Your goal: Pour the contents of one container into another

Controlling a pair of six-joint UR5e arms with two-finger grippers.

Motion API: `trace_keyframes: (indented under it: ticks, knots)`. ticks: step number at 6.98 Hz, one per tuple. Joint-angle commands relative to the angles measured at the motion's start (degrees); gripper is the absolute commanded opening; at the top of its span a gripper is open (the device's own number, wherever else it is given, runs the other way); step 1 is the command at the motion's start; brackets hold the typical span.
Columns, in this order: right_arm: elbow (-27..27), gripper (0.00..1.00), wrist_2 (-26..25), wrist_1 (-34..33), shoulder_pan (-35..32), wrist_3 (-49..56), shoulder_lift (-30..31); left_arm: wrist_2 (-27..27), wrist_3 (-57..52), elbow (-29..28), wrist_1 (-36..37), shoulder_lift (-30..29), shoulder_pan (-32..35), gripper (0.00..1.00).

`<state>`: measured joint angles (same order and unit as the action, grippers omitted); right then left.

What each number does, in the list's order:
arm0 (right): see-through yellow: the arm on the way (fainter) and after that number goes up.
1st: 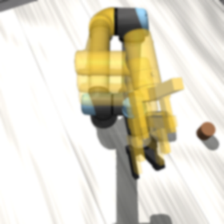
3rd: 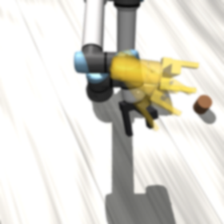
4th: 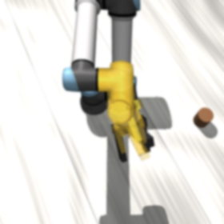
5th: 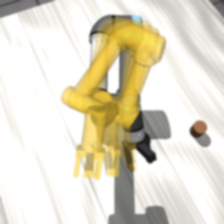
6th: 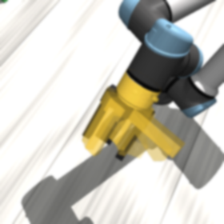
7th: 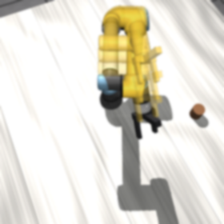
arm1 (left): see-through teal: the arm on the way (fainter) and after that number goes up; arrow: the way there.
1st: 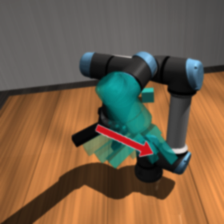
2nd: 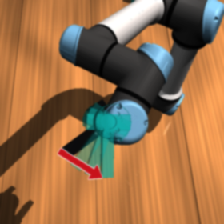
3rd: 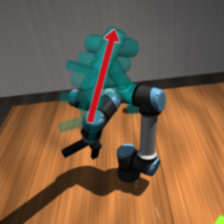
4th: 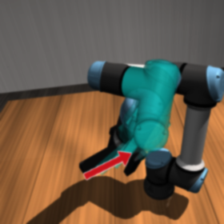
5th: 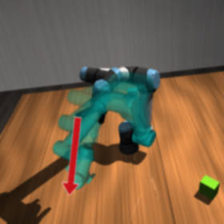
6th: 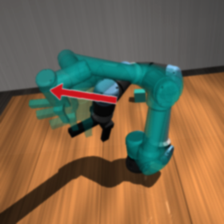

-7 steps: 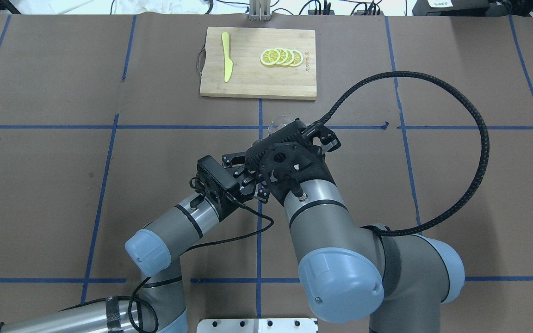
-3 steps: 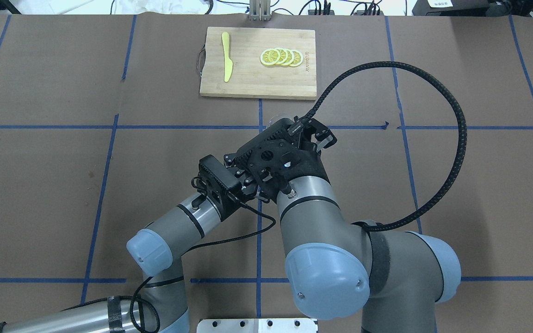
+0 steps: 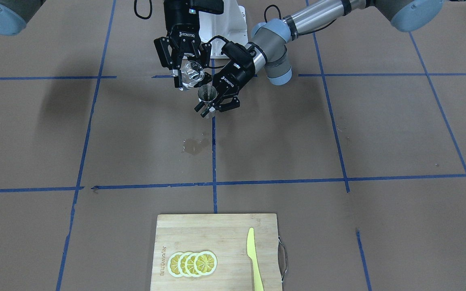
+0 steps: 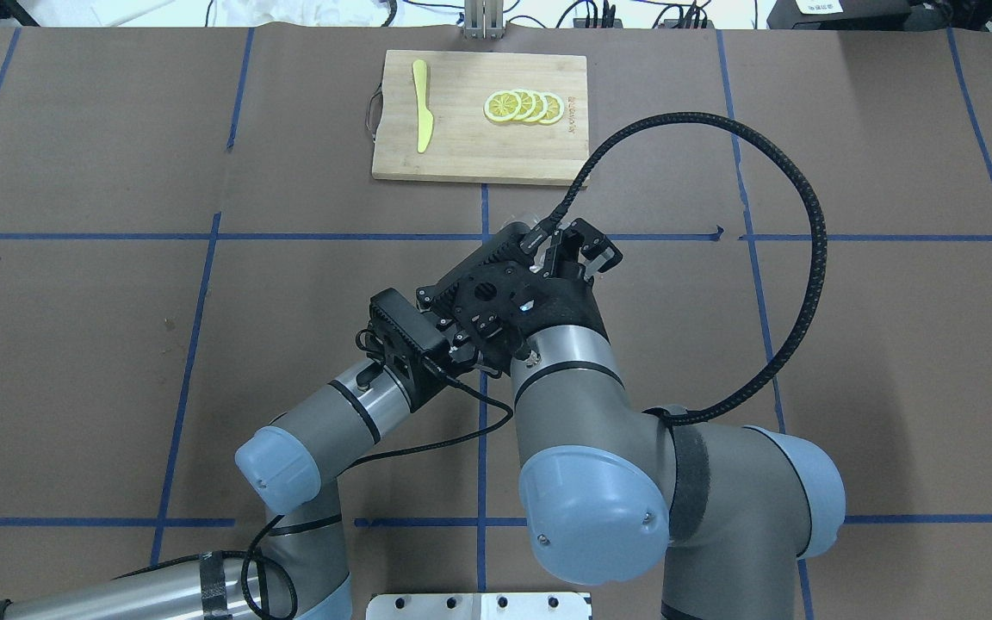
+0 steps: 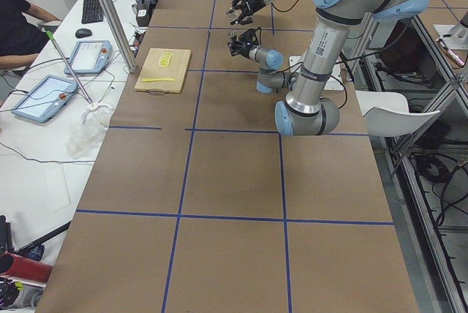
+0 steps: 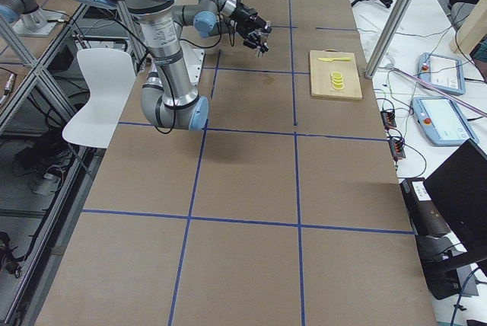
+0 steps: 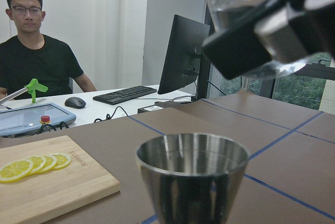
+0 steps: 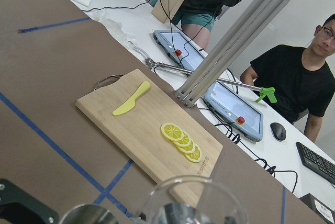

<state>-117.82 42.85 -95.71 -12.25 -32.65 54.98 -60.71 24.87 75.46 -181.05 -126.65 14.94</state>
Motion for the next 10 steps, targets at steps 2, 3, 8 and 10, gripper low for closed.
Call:
trace_keyframes:
  ticks: [2, 3, 8, 10]
  knots:
    - [0.14, 0.00, -0.30, -2.02, -0.05, 3.29, -0.40, 0.06, 0.00, -0.05, 0.09, 0.00, 0.00, 0.00]
    - [0.14, 0.00, -0.48, -2.20, -0.23, 5.21, -0.49, 0.06, 0.00, -0.13, 0.09, 0.00, -0.09, 0.00]
    - [0.40, 0.00, -2.15, -2.20, -0.41, 9.89, -0.40, 0.06, 0.00, -0.31, 0.17, -0.08, -0.09, 0.00]
    - [0.93, 0.00, -2.24, -2.29, -0.32, 9.89, -0.49, 0.06, 0.00, -0.57, 0.18, -0.17, -0.09, 0.00]
